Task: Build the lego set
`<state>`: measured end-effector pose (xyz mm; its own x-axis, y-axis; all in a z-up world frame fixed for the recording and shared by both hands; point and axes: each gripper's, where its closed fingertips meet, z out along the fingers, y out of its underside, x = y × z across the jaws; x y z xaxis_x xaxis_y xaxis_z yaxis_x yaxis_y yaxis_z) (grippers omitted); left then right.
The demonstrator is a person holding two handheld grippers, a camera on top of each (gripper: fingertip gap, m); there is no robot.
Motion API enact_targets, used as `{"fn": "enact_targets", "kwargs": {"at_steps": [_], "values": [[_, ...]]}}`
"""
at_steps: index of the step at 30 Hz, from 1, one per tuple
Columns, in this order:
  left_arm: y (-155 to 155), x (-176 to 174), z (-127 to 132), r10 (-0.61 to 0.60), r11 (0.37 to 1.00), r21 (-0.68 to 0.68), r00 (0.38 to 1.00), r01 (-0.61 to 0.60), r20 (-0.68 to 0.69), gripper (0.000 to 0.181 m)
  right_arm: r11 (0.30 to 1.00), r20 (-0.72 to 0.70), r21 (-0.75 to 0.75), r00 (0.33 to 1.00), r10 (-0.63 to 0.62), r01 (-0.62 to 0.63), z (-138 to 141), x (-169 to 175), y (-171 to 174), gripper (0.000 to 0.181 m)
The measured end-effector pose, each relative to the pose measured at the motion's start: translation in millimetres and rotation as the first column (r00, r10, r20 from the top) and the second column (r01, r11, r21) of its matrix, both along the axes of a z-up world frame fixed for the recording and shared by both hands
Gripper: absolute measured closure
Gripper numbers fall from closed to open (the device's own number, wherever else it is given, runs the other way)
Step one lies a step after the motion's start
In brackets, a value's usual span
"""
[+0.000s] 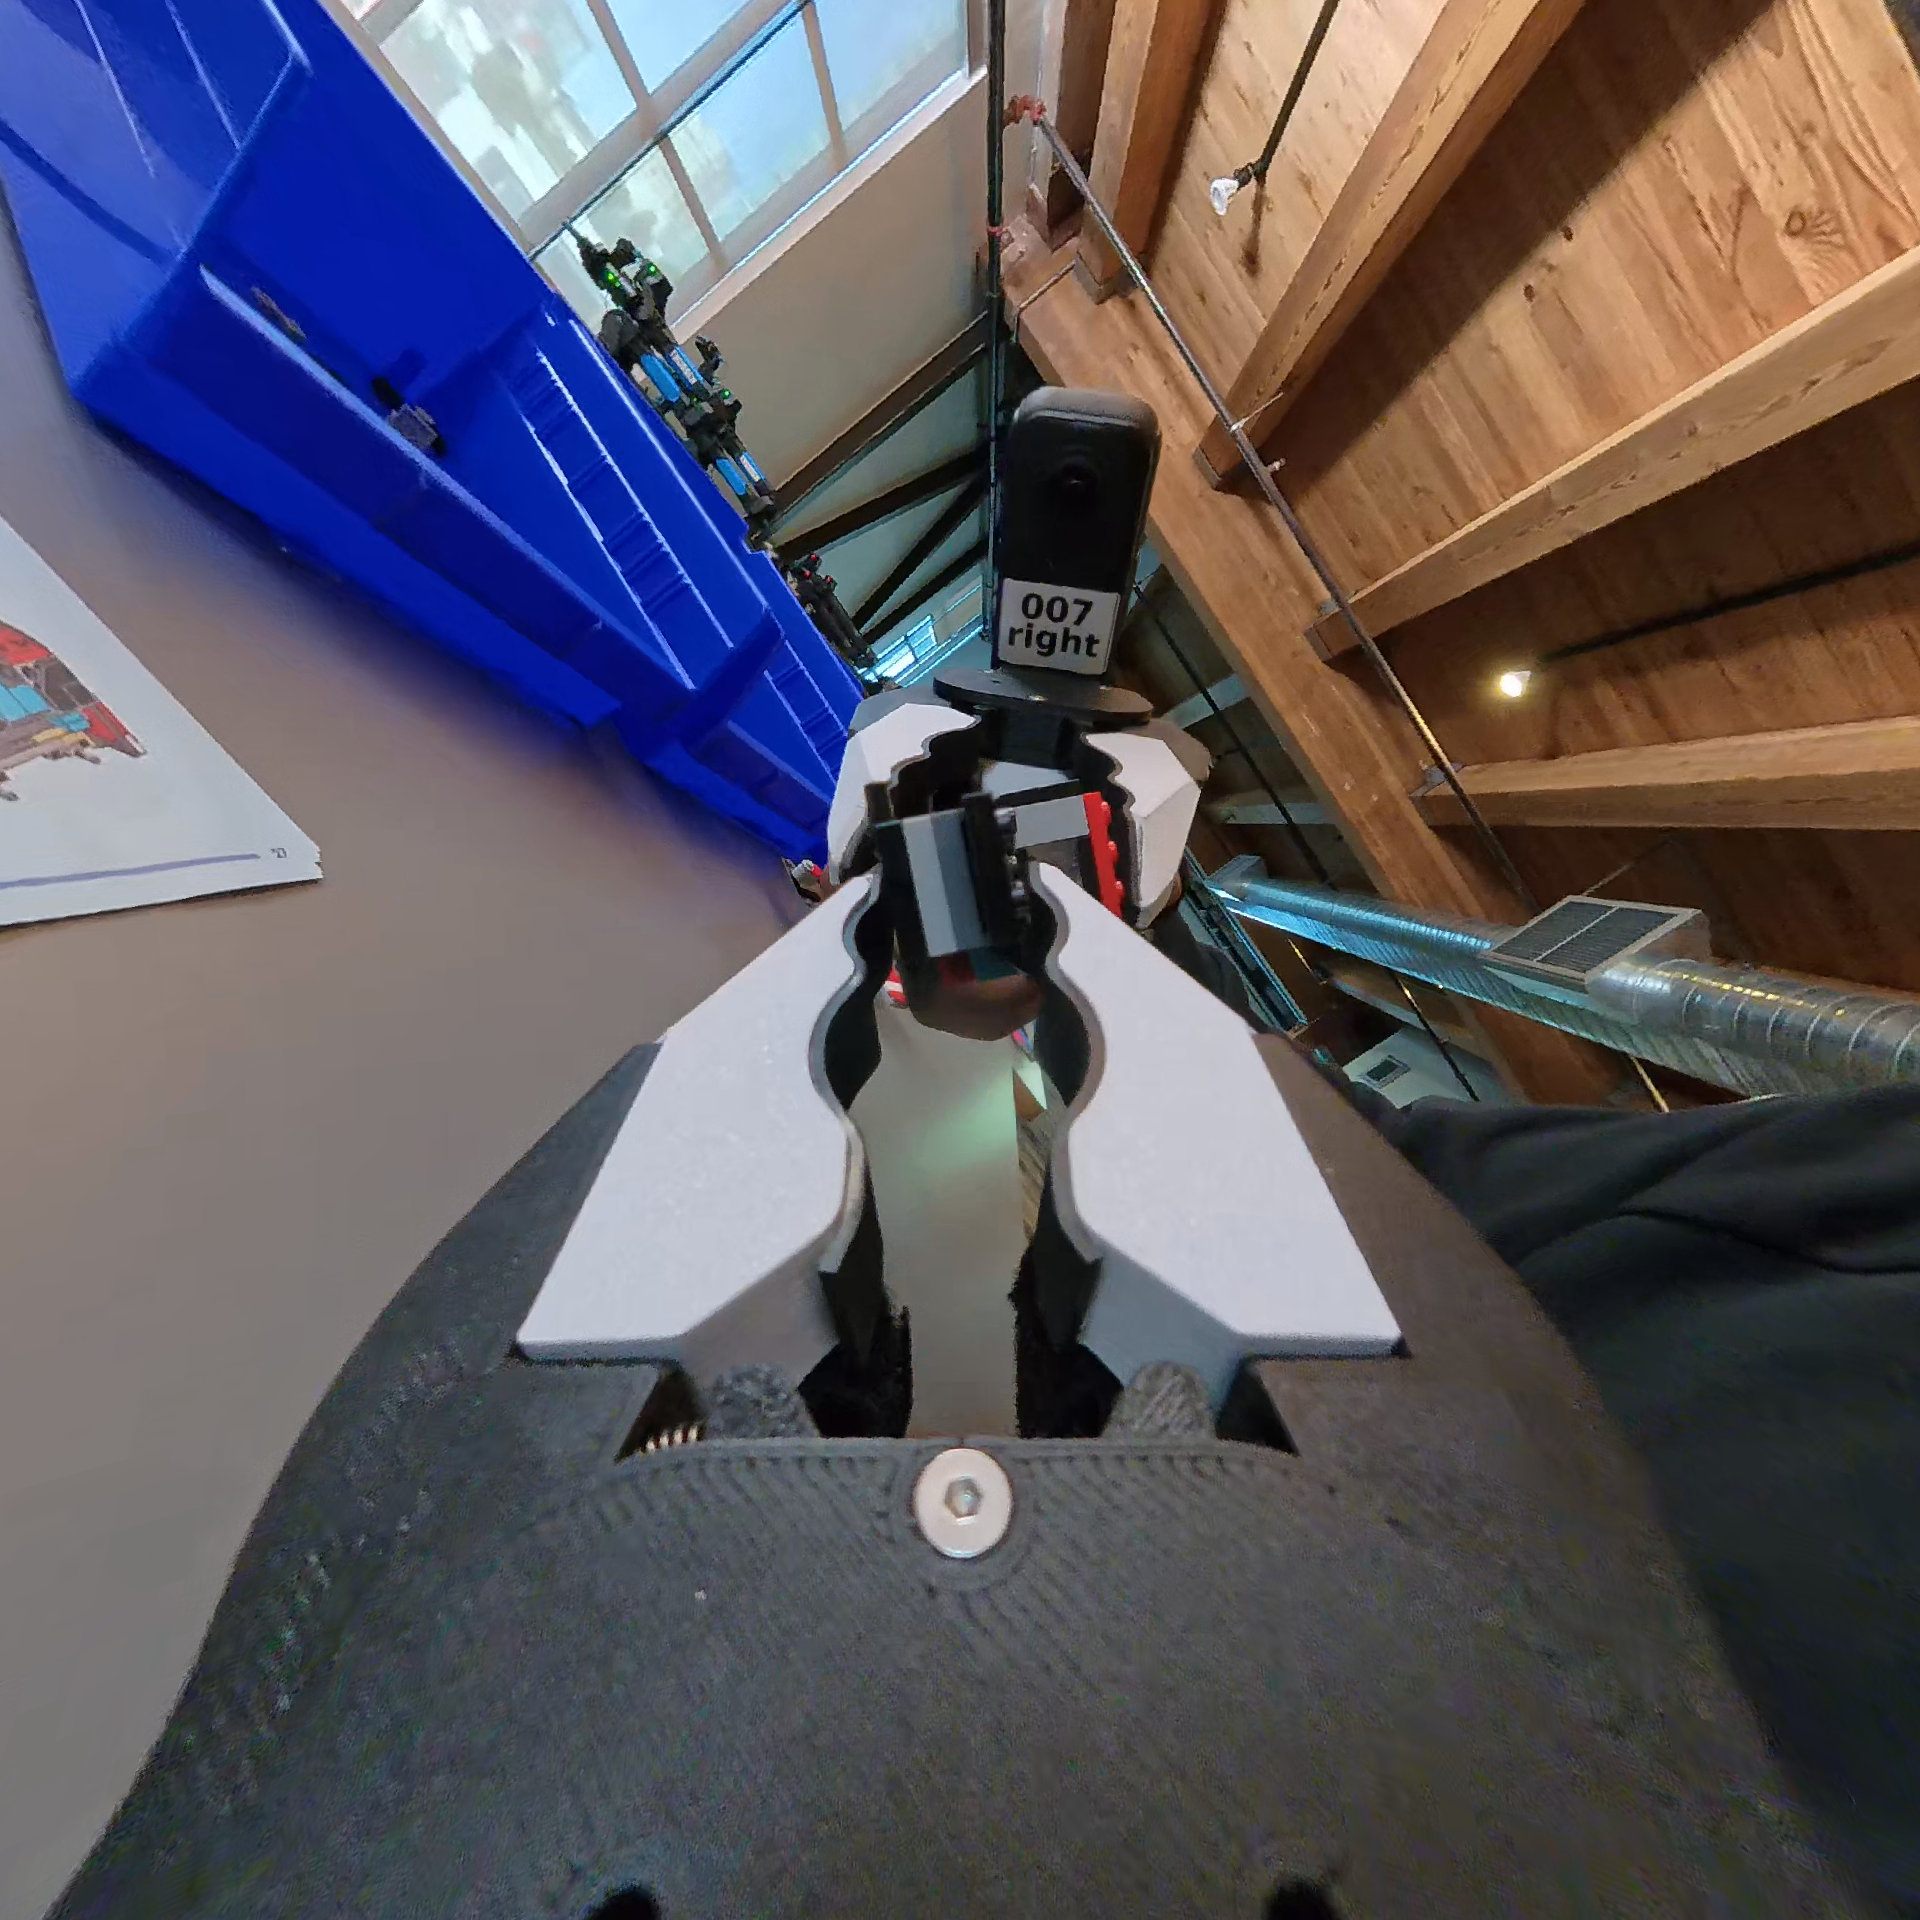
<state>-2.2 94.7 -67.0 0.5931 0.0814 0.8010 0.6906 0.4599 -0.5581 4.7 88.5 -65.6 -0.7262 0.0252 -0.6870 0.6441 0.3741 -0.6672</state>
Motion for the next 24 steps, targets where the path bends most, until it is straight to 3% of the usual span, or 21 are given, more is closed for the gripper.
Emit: {"fn": "enact_targets", "kwargs": {"at_steps": [24], "values": [[-3,10,17,0.003,1.0,0.02,0.991,0.0,-0.13,0.157,0.999,-0.092,-0.034,0.996,-0.018,0.015,16,9,-8,0.128]]}}
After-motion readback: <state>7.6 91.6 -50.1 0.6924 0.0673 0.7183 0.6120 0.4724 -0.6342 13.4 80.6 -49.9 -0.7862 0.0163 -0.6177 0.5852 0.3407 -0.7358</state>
